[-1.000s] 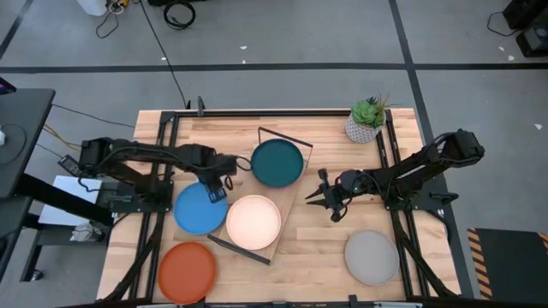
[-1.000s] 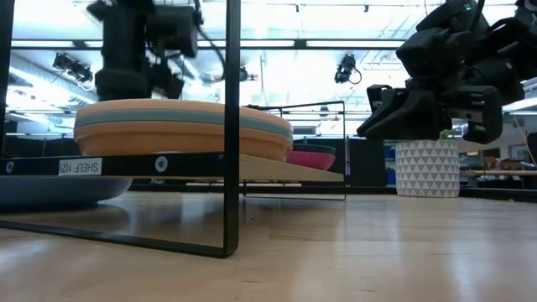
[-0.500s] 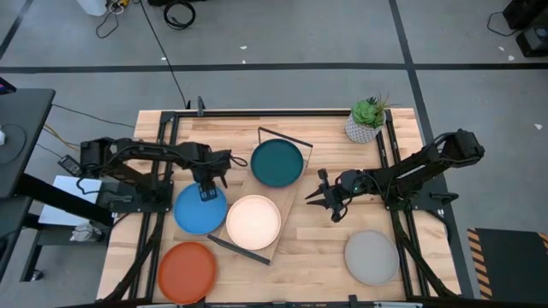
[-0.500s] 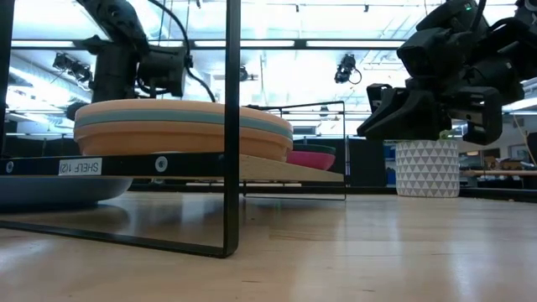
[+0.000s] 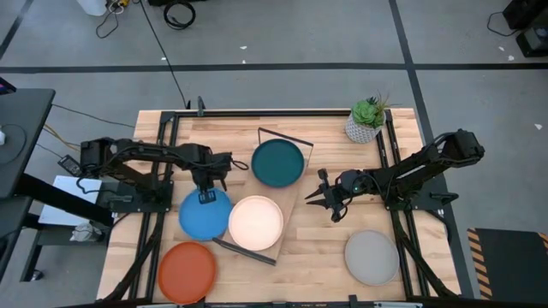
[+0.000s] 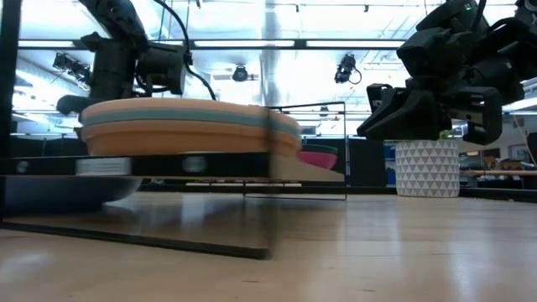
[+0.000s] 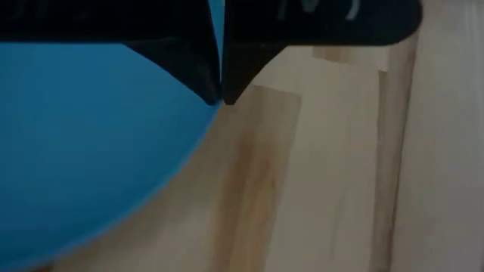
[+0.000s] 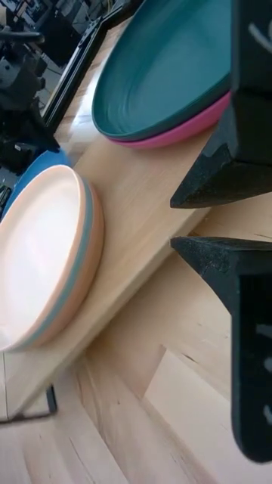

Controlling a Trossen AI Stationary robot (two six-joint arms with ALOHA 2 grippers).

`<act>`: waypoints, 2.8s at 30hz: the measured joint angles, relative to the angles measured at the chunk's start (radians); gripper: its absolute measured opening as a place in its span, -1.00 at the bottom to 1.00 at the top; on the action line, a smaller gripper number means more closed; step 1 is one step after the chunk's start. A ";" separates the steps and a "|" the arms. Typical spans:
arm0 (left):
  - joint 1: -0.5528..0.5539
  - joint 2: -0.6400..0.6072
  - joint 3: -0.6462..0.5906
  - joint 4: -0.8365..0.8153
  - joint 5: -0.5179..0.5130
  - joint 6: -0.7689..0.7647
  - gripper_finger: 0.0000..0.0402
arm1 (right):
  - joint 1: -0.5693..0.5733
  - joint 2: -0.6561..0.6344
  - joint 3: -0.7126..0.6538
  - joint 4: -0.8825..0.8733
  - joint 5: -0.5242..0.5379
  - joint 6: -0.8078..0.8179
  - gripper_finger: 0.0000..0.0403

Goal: Place and stack plates onto a shelf
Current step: Stack the blue plate on top of the green plate on the shelf

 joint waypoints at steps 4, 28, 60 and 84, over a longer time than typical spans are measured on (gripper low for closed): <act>-0.011 0.000 0.064 -0.058 -0.014 -0.010 -0.97 | 0.000 0.000 0.000 0.000 0.000 0.000 -0.62; 0.057 0.013 0.415 -0.273 -0.214 0.100 -0.97 | 0.000 0.000 0.000 -0.010 0.000 0.000 -0.62; 0.285 0.106 0.077 -0.012 0.039 -0.067 -0.92 | 0.000 0.000 0.000 -0.004 -0.026 0.003 -0.62; 0.266 0.165 0.738 -0.332 0.067 -0.142 -0.93 | 0.000 0.000 0.000 -0.006 -0.026 0.007 -0.62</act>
